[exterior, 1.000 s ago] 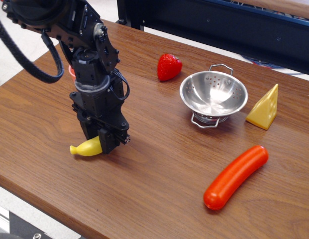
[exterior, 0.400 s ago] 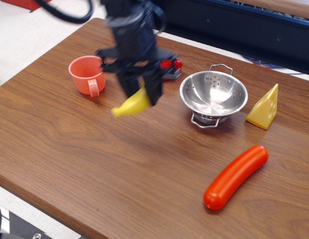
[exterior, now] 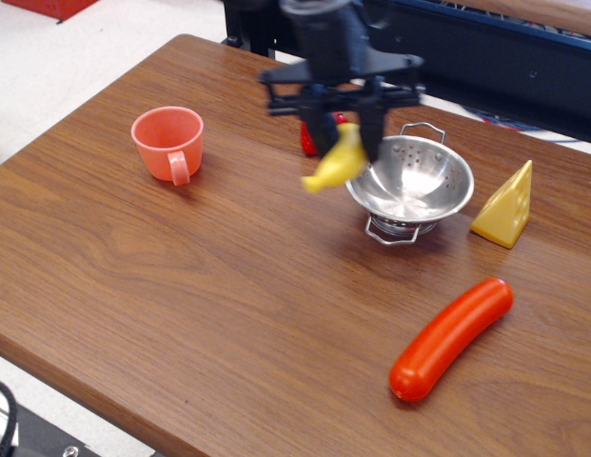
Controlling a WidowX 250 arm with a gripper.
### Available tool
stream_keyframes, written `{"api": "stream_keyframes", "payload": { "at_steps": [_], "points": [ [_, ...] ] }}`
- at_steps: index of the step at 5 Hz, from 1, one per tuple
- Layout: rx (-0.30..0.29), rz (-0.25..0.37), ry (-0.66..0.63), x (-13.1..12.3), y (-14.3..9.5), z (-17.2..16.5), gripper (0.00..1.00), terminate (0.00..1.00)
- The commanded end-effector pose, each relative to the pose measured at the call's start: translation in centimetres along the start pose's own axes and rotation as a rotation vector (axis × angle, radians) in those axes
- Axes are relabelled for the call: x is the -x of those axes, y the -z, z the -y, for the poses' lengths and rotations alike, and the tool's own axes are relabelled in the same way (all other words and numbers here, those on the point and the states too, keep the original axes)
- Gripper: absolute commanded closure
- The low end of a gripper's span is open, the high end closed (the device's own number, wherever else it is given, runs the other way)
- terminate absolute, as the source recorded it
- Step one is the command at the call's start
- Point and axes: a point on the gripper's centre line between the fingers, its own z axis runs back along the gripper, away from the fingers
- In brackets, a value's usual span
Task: Put banana in colander
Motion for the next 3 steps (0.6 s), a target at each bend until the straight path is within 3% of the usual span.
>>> {"api": "stream_keyframes", "payload": {
  "at_steps": [1,2,3],
  "points": [
    [0.077,0.212,0.000,-3.9,-2.6,2.7,1.00,0.00],
    [0.009,0.230,-0.023,-4.9,-1.0,3.2,1.00,0.00],
    [-0.004,0.230,-0.041,-5.2,-0.9,2.9,0.00,0.00]
  ]
}}
